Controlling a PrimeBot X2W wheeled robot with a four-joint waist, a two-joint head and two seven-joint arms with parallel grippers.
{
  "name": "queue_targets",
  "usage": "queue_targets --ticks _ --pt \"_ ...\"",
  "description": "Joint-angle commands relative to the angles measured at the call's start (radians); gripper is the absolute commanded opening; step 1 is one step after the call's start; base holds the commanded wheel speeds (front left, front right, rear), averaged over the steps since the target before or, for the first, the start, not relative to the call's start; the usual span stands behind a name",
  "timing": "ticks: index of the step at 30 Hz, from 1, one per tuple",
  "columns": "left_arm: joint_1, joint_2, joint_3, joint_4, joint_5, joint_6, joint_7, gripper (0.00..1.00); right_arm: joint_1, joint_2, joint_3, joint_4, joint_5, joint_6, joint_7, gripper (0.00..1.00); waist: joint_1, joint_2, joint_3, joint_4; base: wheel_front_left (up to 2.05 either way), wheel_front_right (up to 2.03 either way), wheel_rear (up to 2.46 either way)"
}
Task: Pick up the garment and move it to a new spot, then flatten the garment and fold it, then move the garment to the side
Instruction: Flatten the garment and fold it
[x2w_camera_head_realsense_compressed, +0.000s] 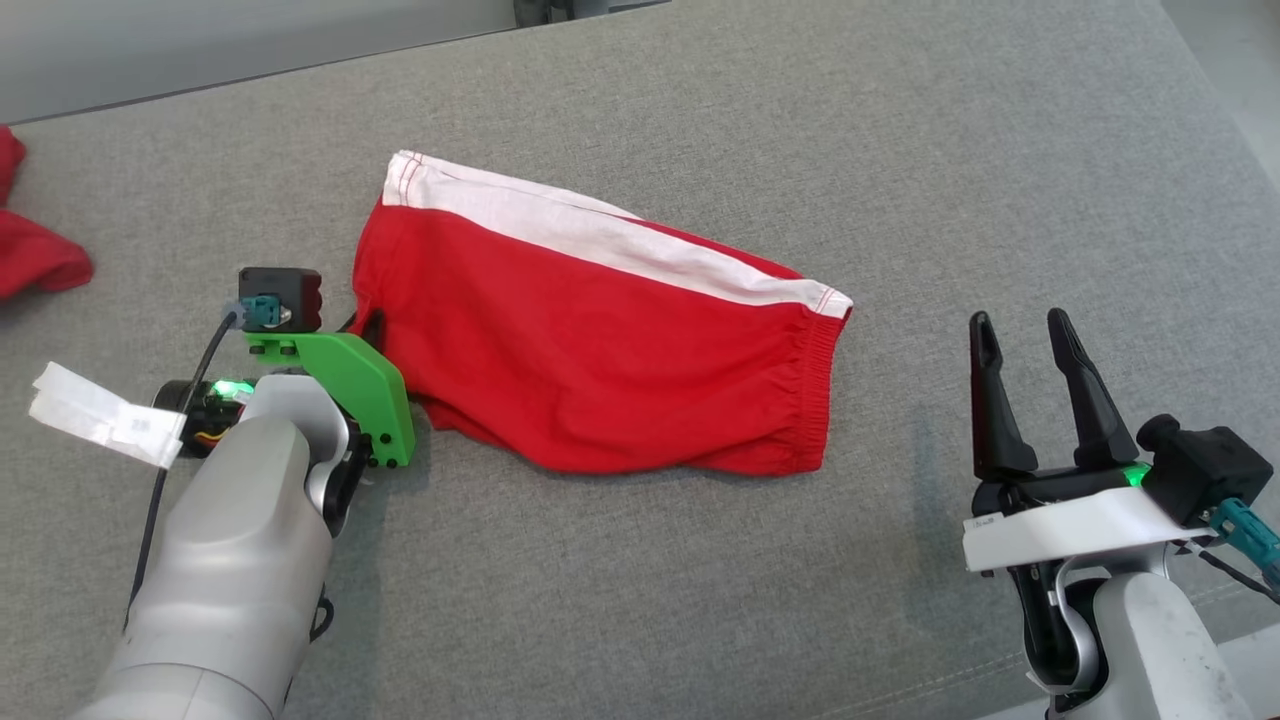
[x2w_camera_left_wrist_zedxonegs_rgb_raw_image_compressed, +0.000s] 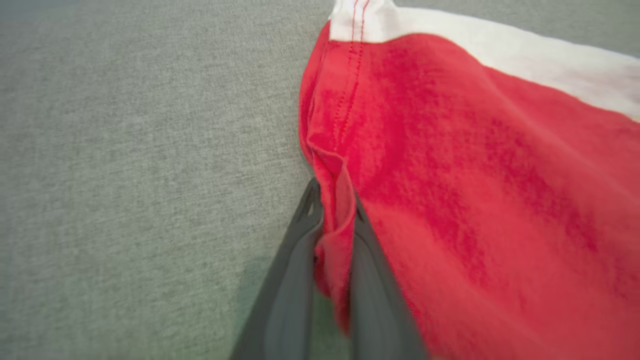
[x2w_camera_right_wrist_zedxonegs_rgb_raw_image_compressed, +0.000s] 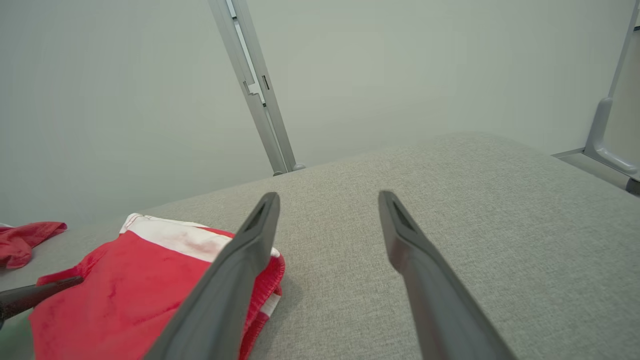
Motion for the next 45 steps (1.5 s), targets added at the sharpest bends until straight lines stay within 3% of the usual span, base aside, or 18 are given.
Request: queue_targets --ticks 1,7,17,25,34,35,36,37,38,45 --pt "0.030 0.008 -0.007 -0.002 -0.012 -0.002 -0.008 0.00 0.015 -0.002 -0.002 -0.005 0.002 0.000 -0.003 1.00 0.0000 0.0000 -0.014 0.012 0.00 0.00 0.00" --pt "0.065 0.015 0.008 -0.021 -0.047 -0.002 -0.079 0.00 0.024 -0.002 -0.015 -0.001 -0.006 0.000 -0.003 1.00 0.0000 0.0000 -0.056 0.048 0.00 0.00 0.00" --pt "0.236 -0.008 0.055 -0.108 -0.098 0.037 -0.211 0.00 0.053 -0.002 -0.063 0.004 -0.035 0.000 -0.002 1.00 0.0000 0.0000 -0.123 0.128 0.00 0.00 0.00" --pt "0.435 -0.036 0.111 -0.301 -0.138 0.106 -0.232 0.00 0.075 -0.002 -0.068 0.007 -0.056 0.000 0.030 1.00 0.0000 0.0000 -0.156 0.171 0.00 0.00 0.00" --pt "0.586 -0.025 0.125 -0.495 -0.145 0.178 -0.217 0.00 0.081 -0.002 -0.050 0.024 -0.060 0.000 0.057 1.00 0.0000 0.0000 -0.177 0.174 0.00 0.00 0.00" --pt "0.593 -0.022 0.126 -0.509 -0.143 0.185 -0.216 0.06 0.080 -0.002 -0.047 0.025 -0.059 0.000 0.058 1.00 0.0000 0.0000 -0.178 0.173 0.00 0.00 0.00" --pt "0.603 -0.017 0.126 -0.526 -0.138 0.192 -0.217 0.60 0.080 -0.002 -0.045 0.026 -0.059 0.000 0.059 1.00 0.0000 0.0000 -0.180 0.171 0.00 0.00 0.00" --pt "0.610 -0.012 0.124 -0.540 -0.129 0.196 -0.219 0.96 0.080 -0.002 -0.044 0.028 -0.059 0.000 0.060 1.00 0.0000 0.0000 -0.181 0.170 0.00 0.00 0.00" --pt "0.617 -0.005 0.124 -0.557 -0.121 0.203 -0.221 1.00 0.080 -0.002 -0.042 0.029 -0.058 0.000 0.062 1.00 0.0000 0.0000 -0.184 0.168 0.00 0.00 0.00" --pt "0.654 0.027 0.125 -0.699 -0.047 0.215 -0.232 1.00 0.084 -0.002 -0.044 0.038 -0.065 0.000 0.074 1.00 0.0000 0.0000 -0.201 0.169 0.00 0.00 0.00"
